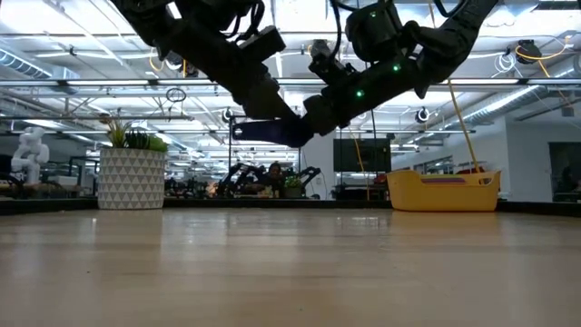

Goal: Nest measuring cups in basket
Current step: Stack the dark blue measuring cup on top of the green measuring cup into the bin

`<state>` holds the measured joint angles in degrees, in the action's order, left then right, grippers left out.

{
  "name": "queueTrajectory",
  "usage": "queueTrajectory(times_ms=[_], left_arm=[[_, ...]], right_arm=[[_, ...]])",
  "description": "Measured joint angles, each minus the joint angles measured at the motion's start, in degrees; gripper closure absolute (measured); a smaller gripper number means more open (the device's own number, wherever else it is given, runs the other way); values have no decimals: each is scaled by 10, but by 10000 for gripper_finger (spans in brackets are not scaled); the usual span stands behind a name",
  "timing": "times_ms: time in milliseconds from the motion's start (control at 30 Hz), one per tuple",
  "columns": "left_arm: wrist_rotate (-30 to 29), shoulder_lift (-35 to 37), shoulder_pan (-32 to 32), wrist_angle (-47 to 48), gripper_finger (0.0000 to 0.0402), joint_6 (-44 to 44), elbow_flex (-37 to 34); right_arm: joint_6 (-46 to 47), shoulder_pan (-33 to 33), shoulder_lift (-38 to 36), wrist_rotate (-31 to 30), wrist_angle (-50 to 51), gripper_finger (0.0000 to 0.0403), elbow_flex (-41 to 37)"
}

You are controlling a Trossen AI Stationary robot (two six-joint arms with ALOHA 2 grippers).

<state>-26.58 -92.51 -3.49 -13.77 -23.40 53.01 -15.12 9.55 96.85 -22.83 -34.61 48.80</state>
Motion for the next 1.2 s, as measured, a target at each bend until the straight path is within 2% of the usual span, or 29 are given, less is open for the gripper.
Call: queueTrajectory(times_ms=[167, 367, 500, 600, 733, 900, 1100, 1200], left_arm=[[30, 0, 7, 16, 277, 24, 10], [15, 31, 19, 80, 236, 67, 44], [-7, 91, 22, 142, 232, 95, 47], [-34, 140, 10, 216, 232, 116, 47], [-40, 193, -8, 282, 232, 148, 35], [-40, 240, -22, 288, 231, 161, 1], [-40, 263, -25, 292, 231, 165, -6], [-39, 271, -25, 301, 231, 165, -8]], right_arm=[[3, 10, -1, -6, -2, 389, 0], [13, 21, -18, -36, 56, 389, 1], [52, 38, -58, -60, 157, 389, 1], [104, 60, -99, -58, 236, 389, 1], [178, 90, -153, -41, 348, 382, 1], [257, 110, -213, -44, 439, 369, 1], [329, 134, -273, -145, 522, 380, 1], [365, 155, -295, -152, 555, 384, 1]])
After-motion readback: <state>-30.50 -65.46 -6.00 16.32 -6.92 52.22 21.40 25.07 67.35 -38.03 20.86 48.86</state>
